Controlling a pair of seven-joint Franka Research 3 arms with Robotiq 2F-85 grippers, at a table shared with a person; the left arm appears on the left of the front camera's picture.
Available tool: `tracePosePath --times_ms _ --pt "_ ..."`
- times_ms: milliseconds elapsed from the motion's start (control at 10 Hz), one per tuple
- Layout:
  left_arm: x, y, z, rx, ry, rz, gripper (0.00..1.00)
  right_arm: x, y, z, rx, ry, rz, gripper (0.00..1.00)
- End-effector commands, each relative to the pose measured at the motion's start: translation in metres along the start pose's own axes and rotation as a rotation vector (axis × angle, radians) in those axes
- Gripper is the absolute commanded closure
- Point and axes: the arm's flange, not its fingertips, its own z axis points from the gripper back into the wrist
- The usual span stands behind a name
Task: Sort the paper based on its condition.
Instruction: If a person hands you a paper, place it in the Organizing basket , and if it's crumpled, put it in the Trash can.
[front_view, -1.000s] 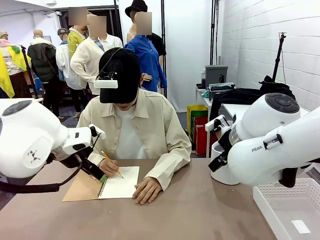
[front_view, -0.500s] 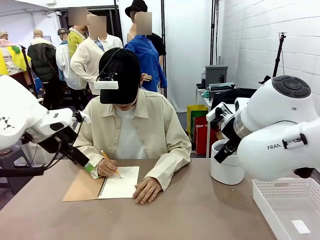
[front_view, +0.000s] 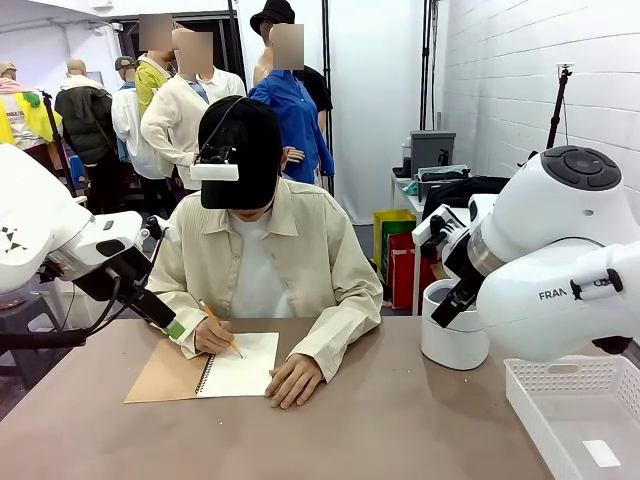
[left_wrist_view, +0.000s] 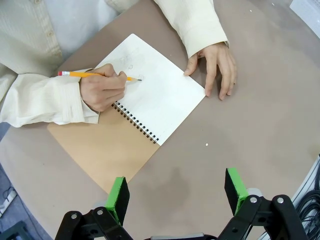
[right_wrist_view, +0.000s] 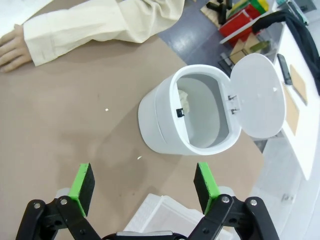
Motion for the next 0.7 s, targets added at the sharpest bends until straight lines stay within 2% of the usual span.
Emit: tracePosePath --times_ms 0,100,200,300,400,500,600 --pt "-0.002 0.001 -0.001 -0.012 -0.002 0.014 0.0 0.001 0.0 -0.003 0.001 -0.02 -0.005 0.0" --pt "-0.002 0.001 -0.001 -0.012 -0.002 0.014 0.0 0.0 0.0 0.0 0.0 0.0 0.0 0.0" --pt "0.0 0.0 0.0 0.001 0.001 0.0 0.0 0.007 0.009 0.001 0.126 -0.023 -0.013 0.0" --pt "0.002 -0.003 0.009 -0.056 0.005 -0.026 0.0 0.015 0.012 0.007 0.264 -0.041 -0.035 0.0" --pt "0.003 -0.003 0.021 -0.098 0.027 -0.051 0.0 0.024 0.012 0.012 0.339 -0.044 -0.043 0.0" --pt "0.005 -0.002 0.034 -0.121 0.031 -0.062 0.0 0.032 0.016 0.016 0.384 -0.029 -0.035 0.0" --pt "0.008 -0.003 0.049 -0.124 0.014 -0.073 0.0 0.041 0.021 0.022 0.376 -0.017 -0.039 0.0"
